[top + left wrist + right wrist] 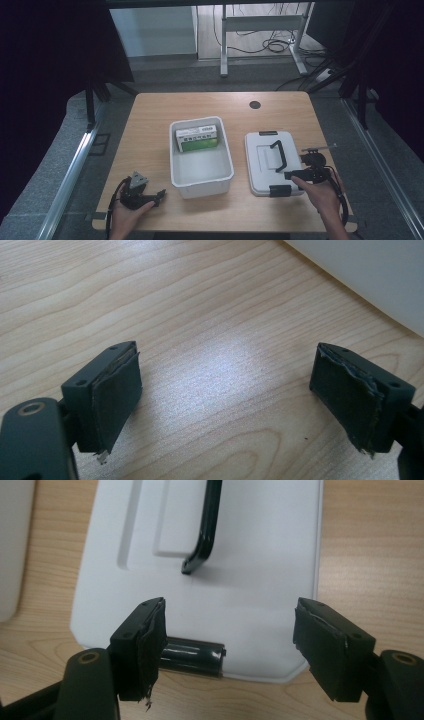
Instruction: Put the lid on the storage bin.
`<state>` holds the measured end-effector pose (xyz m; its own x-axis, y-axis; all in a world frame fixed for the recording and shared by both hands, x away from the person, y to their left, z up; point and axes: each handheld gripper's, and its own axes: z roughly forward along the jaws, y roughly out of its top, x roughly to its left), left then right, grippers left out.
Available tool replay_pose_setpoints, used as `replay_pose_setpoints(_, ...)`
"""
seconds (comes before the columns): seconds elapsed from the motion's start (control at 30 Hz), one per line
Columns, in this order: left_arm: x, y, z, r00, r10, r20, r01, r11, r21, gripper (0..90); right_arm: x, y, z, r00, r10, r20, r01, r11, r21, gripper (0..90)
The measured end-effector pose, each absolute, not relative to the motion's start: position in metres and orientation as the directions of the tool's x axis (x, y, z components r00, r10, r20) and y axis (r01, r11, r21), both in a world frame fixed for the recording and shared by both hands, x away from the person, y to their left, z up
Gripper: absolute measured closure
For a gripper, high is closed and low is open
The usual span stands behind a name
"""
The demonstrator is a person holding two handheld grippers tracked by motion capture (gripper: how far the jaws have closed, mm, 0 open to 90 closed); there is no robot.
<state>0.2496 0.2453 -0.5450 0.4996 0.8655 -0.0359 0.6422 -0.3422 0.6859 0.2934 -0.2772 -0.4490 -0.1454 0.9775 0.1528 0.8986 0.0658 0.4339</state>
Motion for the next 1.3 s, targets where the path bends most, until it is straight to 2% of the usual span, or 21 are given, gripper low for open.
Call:
replay_pose_setpoints(0.63, 0.25, 0.246, -0.545, 0.499, 0.866, -0.037, 0.643, -0.342, 0.686, 13.2, 0.332, -0.27, -0.429, -0.146, 0.974, 0.173, 0.921, 0.07, 0.384, 30.2)
replay_pose_setpoints(1.3, 0.25, 0.246, -0.545, 0.5, 0.865, -0.037, 0.643, -0.342, 0.685, 13.0, 0.361, -0.262, -0.432, -0.172, 0.972, 0.162, 0.937, 0.111, 0.331, 35.5)
